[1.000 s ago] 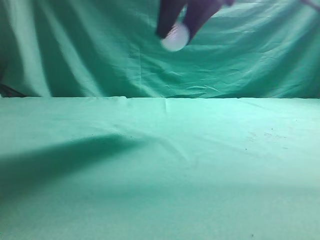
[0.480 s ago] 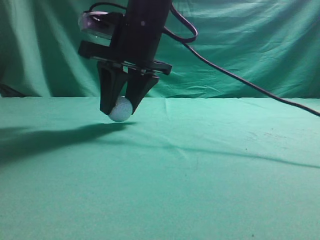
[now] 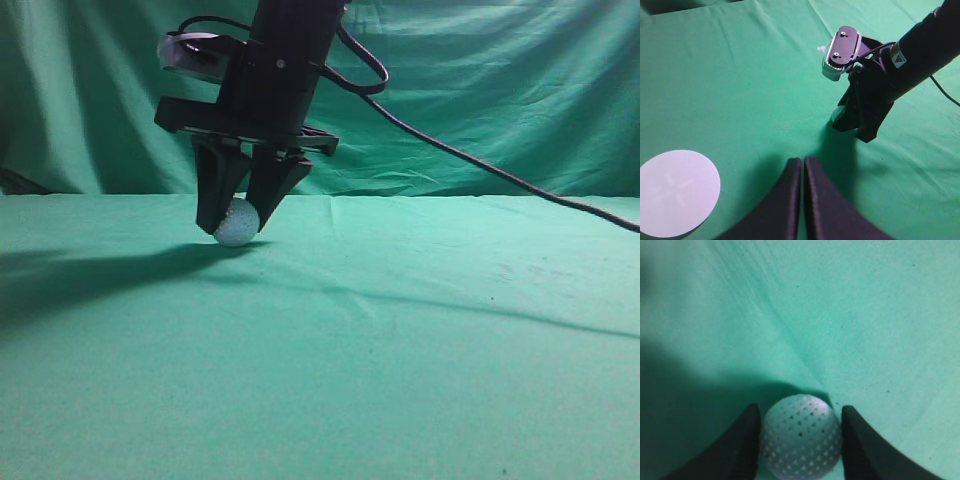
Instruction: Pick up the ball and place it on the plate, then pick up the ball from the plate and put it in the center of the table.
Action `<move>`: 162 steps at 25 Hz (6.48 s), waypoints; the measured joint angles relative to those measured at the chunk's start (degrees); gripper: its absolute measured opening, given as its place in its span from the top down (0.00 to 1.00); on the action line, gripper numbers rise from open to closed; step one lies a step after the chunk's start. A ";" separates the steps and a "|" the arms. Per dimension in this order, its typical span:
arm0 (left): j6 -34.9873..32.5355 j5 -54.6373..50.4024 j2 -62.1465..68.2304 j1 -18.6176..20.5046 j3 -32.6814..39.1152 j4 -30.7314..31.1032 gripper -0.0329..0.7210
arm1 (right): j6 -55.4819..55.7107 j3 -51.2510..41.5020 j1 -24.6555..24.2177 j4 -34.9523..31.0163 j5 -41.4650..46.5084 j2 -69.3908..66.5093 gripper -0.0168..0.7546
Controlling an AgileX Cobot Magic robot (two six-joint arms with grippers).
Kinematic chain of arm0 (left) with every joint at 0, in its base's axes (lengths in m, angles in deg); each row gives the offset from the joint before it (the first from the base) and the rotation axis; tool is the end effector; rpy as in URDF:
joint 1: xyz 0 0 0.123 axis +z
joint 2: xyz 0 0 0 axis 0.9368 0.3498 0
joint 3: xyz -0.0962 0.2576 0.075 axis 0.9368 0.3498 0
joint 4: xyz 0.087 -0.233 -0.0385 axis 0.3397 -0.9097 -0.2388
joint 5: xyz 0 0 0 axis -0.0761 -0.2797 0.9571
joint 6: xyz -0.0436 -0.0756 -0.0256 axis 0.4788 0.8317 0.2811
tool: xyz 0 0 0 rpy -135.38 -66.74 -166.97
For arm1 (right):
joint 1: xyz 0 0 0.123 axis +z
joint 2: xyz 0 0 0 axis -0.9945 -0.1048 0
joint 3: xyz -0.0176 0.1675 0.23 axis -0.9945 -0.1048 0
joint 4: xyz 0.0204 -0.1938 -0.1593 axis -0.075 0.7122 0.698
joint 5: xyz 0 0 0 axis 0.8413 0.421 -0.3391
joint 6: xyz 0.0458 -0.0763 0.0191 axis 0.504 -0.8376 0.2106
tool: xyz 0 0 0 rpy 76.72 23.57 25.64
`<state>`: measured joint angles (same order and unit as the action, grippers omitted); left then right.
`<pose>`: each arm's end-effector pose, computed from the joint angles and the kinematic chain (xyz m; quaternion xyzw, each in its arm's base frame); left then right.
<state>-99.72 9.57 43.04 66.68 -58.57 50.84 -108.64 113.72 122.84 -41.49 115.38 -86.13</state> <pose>0.1706 -0.0367 0.3472 0.1491 0.8604 -0.1207 0.4720 0.3743 0.3233 0.1713 -0.4564 0.8687 0.1254 0.1457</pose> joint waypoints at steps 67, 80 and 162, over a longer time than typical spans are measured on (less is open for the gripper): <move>10.91 17.03 -37.65 0.00 38.99 6.49 0.96 | 19.72 -99.73 0.00 13.60 -42.11 118.79 0.88; 10.91 17.03 -37.65 0.00 38.98 6.49 0.96 | 19.58 -104.77 0.00 13.39 -46.55 118.79 0.88; 28.28 19.53 -51.07 0.00 48.38 27.35 0.96 | 18.16 -112.08 -33.65 9.29 -32.78 132.65 0.88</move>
<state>-71.43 29.11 -8.03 66.68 -10.19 78.19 -90.48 1.64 89.19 -32.20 82.59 46.52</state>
